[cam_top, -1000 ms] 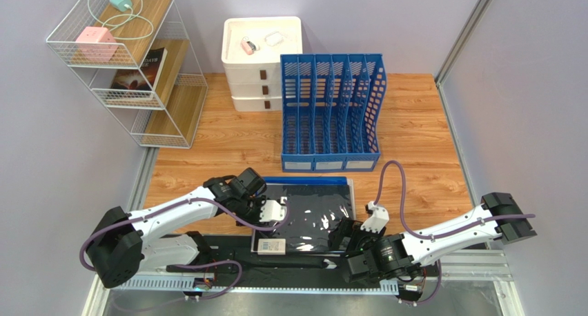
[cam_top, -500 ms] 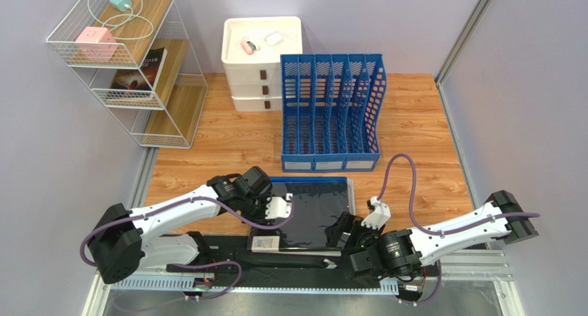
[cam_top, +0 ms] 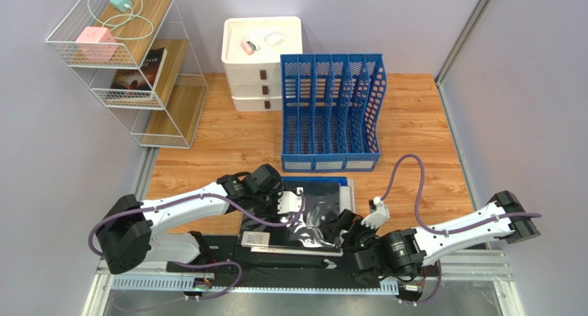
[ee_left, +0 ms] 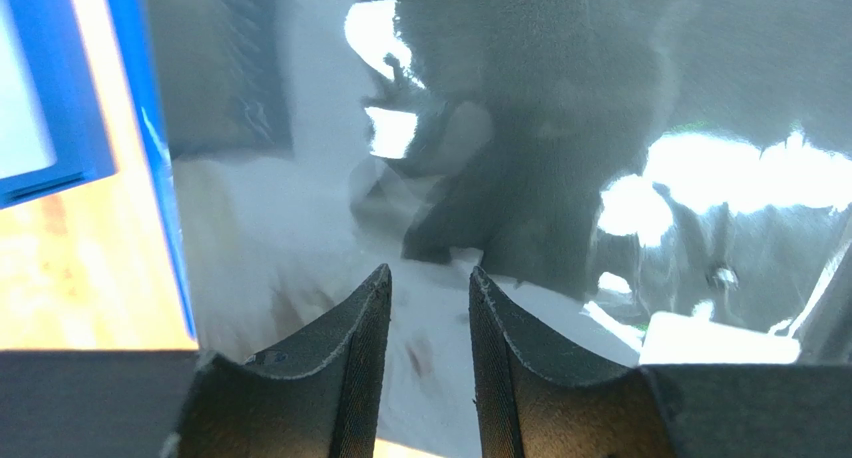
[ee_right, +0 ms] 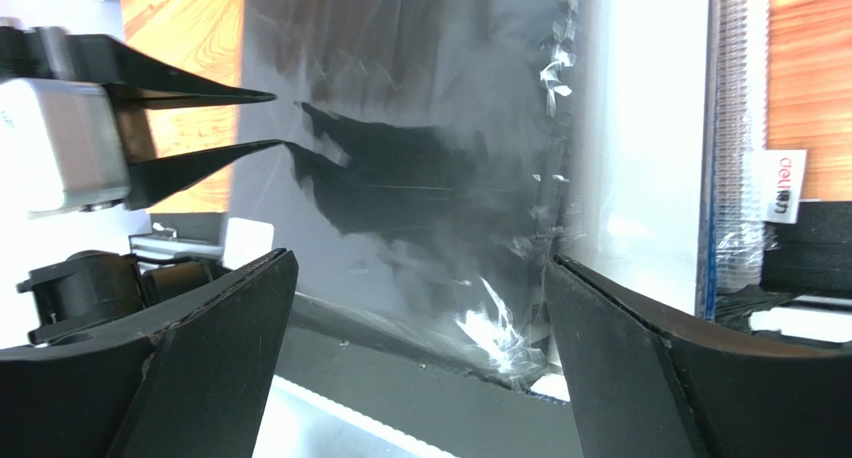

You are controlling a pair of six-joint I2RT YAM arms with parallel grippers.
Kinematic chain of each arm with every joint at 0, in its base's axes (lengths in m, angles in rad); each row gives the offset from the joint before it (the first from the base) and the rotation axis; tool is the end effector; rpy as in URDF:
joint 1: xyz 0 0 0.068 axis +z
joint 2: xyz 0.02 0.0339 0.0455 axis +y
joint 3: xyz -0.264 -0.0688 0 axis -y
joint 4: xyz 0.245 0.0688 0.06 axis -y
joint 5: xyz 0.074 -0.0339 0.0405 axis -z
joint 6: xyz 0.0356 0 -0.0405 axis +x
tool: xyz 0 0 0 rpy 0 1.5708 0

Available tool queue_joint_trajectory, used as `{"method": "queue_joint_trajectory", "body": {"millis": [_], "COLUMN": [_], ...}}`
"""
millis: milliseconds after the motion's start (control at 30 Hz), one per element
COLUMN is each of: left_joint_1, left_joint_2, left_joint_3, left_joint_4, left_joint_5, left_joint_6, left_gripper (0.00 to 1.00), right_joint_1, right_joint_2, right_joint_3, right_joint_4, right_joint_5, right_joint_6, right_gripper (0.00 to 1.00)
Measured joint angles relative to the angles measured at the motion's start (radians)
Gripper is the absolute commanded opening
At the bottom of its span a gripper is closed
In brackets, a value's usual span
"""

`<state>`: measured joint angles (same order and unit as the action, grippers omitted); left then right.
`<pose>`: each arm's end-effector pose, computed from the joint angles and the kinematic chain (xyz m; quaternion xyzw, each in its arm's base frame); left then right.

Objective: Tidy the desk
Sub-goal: Pick up the folder from the corner of the board.

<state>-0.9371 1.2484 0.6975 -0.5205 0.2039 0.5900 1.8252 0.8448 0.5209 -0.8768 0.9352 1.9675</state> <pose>0.1296 -0.1885 0.1912 0.6847 0.6790 -0.1396 0.2251 -0.0051 0.1335 0.2011 0.1451 0.8693 0.2973 0.3672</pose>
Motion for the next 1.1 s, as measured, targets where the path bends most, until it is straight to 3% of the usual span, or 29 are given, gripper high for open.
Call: {"method": "queue_joint_trajectory", "body": {"millis": [300, 467, 700, 1100], "left_joint_1": [-0.002, 0.026, 0.034, 0.035], "left_joint_2": [-0.288, -0.425, -0.371, -0.274], "left_joint_3": [0.062, 0.013, -0.146, -0.173], "left_joint_4": [-0.150, -0.283, -0.375, -0.275], "left_joint_5": [-0.133, -0.209, -0.261, -0.266], "left_joint_6": [0.049, 0.129, 0.175, 0.186], "left_gripper": [0.42, 0.39, 0.33, 0.33], "right_joint_1": [0.000, 0.000, 0.000, -0.001], "right_joint_2": [0.010, 0.009, 0.014, 0.059], "right_joint_3": [-0.001, -0.010, -0.058, -0.101], "right_joint_4": [-0.001, -0.005, 0.002, 0.101], "right_joint_5": [0.017, 0.013, -0.027, -0.081], "right_joint_6": [0.000, 0.000, 0.000, 0.000], "right_gripper": [1.00, 1.00, 1.00, 1.00]}}
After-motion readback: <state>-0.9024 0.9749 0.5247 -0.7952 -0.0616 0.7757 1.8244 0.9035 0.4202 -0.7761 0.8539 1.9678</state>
